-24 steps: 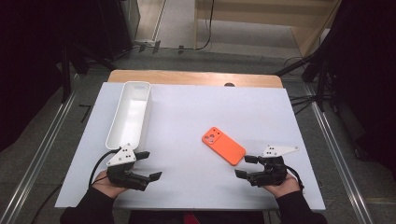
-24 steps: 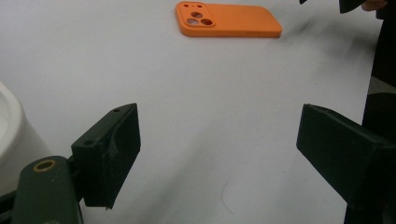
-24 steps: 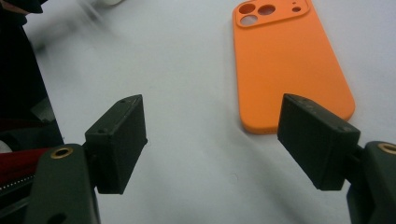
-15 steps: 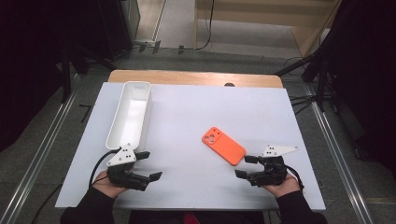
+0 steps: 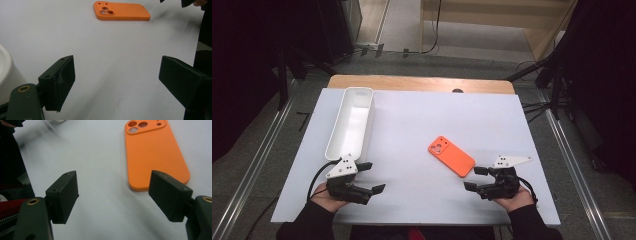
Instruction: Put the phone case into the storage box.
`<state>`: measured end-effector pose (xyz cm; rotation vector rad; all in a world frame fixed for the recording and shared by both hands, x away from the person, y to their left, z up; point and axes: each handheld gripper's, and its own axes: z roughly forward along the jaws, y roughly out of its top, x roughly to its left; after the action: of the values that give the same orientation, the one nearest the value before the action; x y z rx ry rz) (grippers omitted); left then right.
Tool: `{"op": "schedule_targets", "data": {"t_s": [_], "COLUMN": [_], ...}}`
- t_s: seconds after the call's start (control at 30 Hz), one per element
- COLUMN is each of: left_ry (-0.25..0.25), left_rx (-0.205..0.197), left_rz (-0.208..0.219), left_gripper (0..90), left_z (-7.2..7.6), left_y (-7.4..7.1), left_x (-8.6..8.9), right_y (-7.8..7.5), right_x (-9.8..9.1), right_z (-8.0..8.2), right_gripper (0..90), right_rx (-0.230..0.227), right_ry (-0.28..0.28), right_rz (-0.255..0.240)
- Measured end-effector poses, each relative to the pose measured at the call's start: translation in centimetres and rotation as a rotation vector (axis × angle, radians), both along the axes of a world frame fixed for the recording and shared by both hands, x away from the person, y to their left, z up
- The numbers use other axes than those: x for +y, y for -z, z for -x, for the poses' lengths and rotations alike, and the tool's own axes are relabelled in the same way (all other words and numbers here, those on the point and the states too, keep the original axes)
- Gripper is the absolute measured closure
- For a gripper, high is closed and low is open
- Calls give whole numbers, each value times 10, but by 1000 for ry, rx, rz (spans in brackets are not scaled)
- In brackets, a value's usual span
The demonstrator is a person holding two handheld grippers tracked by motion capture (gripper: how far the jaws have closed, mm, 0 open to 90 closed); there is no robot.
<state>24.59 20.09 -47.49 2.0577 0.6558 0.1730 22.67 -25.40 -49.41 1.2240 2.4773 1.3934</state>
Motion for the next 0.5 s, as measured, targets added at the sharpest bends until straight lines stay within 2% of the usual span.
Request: {"op": "schedule_targets", "data": {"t_s": [0.5], "left_ry": [0], "left_rx": [1], "left_rz": [-3], "left_gripper": [137], "left_z": [0], "left_y": [0], "left_x": [0], "right_y": [0], "right_x": [-1], "right_z": [0], "right_gripper": [226], "right_rx": [1], "right_ry": [5], "right_rz": [1]}}
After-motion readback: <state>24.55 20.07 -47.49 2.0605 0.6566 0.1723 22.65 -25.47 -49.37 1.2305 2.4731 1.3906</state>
